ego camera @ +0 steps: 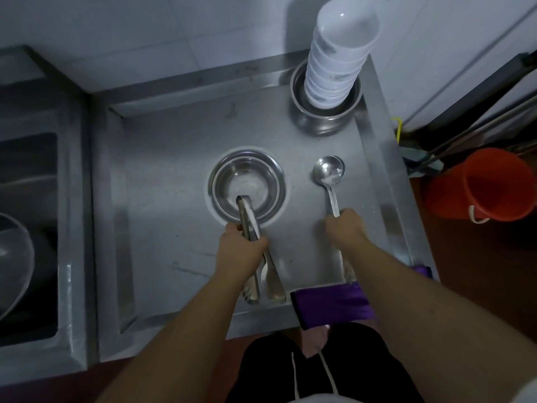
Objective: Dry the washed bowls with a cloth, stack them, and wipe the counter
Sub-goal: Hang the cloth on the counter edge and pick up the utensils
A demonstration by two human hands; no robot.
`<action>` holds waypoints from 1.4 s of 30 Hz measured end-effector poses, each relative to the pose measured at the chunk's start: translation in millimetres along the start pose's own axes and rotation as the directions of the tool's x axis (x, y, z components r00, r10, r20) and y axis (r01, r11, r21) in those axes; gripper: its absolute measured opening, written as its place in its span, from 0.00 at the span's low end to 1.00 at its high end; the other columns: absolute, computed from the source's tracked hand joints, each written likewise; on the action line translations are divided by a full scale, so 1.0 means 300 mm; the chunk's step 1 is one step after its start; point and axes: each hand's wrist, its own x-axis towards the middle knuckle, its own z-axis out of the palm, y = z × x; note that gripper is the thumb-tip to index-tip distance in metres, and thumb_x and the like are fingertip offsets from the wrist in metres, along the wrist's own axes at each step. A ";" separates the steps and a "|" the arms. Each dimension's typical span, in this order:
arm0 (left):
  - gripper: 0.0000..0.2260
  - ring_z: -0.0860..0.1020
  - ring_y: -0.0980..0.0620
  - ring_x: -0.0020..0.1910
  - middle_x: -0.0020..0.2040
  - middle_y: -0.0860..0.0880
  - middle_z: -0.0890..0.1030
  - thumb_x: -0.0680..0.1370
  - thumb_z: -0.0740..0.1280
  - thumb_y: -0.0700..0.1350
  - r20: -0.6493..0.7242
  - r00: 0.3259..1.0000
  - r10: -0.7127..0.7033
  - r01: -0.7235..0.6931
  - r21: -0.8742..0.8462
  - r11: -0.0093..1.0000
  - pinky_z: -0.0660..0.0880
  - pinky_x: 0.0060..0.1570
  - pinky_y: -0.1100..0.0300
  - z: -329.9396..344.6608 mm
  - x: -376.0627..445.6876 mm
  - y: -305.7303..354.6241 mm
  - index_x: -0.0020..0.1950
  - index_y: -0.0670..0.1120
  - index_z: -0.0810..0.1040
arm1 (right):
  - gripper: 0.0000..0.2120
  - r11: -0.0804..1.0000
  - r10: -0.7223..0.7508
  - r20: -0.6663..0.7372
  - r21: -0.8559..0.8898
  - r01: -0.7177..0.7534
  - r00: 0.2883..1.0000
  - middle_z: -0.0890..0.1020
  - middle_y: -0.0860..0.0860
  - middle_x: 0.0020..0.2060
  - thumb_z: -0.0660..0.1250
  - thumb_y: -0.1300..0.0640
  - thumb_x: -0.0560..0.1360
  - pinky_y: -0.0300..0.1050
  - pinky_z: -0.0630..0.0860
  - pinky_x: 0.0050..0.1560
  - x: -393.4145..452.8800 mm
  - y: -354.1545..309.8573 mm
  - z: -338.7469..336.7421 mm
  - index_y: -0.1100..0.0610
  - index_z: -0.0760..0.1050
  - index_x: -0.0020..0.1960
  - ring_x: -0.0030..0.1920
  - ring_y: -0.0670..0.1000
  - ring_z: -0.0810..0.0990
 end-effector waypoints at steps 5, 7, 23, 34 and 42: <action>0.18 0.82 0.53 0.40 0.45 0.53 0.81 0.71 0.76 0.51 -0.011 0.998 0.054 -0.054 -0.001 0.999 0.74 0.34 0.58 -0.037 -0.050 0.044 0.57 0.53 0.72 | 0.16 0.996 -0.066 0.028 -0.056 0.068 0.997 0.83 0.65 0.56 0.61 0.56 0.85 0.47 0.73 0.48 -0.032 -0.003 -0.085 0.68 0.79 0.60 0.55 0.64 0.83; 0.19 0.83 0.53 0.40 0.45 0.52 0.82 0.71 0.76 0.51 -0.016 0.997 0.076 -0.076 -0.004 0.997 0.74 0.33 0.58 -0.052 -0.071 0.060 0.57 0.52 0.73 | 0.15 0.992 -0.090 0.025 -0.086 0.092 0.996 0.84 0.64 0.55 0.62 0.56 0.85 0.50 0.76 0.48 -0.060 0.009 -0.127 0.67 0.79 0.59 0.54 0.64 0.83; 0.22 0.82 0.51 0.42 0.47 0.49 0.82 0.72 0.77 0.50 -0.116 0.980 0.162 -0.171 -0.067 0.983 0.77 0.38 0.57 -0.048 -0.326 0.240 0.61 0.49 0.73 | 0.14 0.892 -0.307 -0.027 -0.357 0.277 0.951 0.84 0.64 0.55 0.61 0.55 0.84 0.49 0.75 0.51 -0.208 0.078 -0.585 0.64 0.80 0.57 0.58 0.64 0.82; 0.22 0.82 0.57 0.40 0.47 0.53 0.81 0.73 0.77 0.52 -0.385 0.923 -0.010 -0.063 -0.176 0.982 0.72 0.31 0.64 0.046 -0.724 0.209 0.61 0.50 0.71 | 0.14 0.645 -0.596 0.195 -0.462 0.609 0.779 0.78 0.54 0.40 0.61 0.56 0.84 0.46 0.62 0.33 -0.298 0.084 -0.638 0.58 0.69 0.41 0.35 0.50 0.70; 0.24 0.84 0.56 0.39 0.47 0.54 0.82 0.71 0.77 0.54 -0.545 0.810 -0.218 0.020 -0.345 0.938 0.84 0.41 0.53 0.019 -1.030 -0.003 0.62 0.51 0.73 | 0.16 0.430 -0.668 0.452 -0.414 0.802 0.592 0.74 0.50 0.34 0.60 0.57 0.83 0.43 0.65 0.30 -0.504 0.081 -0.534 0.56 0.66 0.37 0.31 0.48 0.70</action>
